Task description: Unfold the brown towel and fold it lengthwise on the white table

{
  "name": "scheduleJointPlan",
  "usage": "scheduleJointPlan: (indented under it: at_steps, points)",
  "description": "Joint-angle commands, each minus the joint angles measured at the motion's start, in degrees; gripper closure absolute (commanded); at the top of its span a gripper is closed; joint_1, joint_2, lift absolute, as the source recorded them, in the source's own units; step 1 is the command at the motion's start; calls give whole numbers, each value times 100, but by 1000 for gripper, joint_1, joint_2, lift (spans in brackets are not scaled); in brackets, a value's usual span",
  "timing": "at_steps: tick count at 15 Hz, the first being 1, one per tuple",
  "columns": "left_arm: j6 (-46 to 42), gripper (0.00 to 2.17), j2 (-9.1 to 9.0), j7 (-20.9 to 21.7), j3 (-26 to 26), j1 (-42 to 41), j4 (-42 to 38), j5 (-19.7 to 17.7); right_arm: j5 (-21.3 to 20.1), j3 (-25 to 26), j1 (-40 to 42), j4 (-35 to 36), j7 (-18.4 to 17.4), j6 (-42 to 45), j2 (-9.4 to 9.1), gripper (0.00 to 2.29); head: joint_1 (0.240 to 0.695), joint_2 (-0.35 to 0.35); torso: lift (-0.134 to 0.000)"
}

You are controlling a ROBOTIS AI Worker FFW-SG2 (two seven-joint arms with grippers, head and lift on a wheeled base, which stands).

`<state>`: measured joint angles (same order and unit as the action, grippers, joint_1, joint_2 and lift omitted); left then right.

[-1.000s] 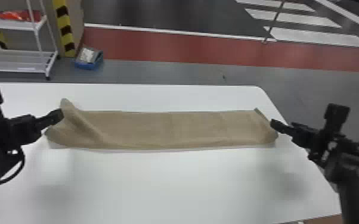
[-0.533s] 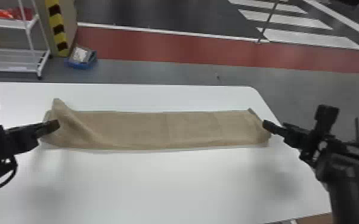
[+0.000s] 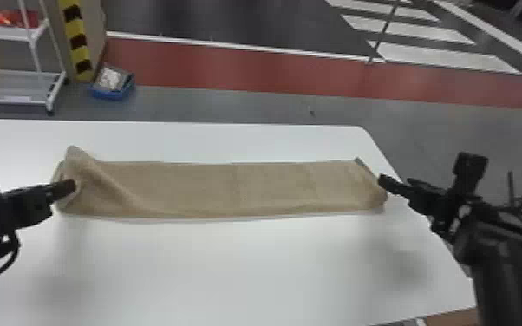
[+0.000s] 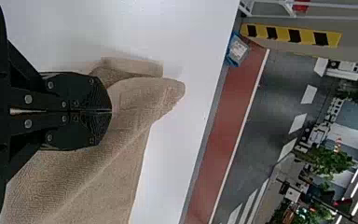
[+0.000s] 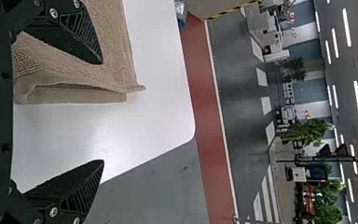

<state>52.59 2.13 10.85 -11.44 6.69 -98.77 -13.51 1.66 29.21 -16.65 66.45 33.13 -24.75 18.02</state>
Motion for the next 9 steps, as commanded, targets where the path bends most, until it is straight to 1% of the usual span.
scheduleJointPlan:
  at_steps: [1,2,4,5,6,7,8,9]
  points:
    - [28,1369,7,-12,-16,-10,-10,50,27,23,4,0,0,0,0,147,695,-252,-123]
    - [28,1426,25,-4,-16,-10,-10,77,36,41,4,0,0,0,0,147,695,-251,-123]
    - [10,1423,33,-83,-60,-36,-54,94,62,50,4,0,0,0,-9,151,695,-250,-123]
    - [-25,1426,33,-179,-104,-71,-90,103,62,50,13,0,0,0,-9,151,695,-248,-123]
    - [-77,1423,60,-373,-121,-106,-142,156,71,50,39,0,0,17,-9,151,695,-246,-123]
    - [-77,1423,68,-513,-121,-124,-169,270,71,58,39,0,0,35,-9,151,695,-234,-123]
    - [-130,1382,68,-593,-130,-133,-169,279,80,58,48,0,0,53,-9,151,695,-224,-123]
    - [-359,1048,68,-557,-156,-150,-177,270,98,50,48,0,0,53,-9,147,695,-216,-123]
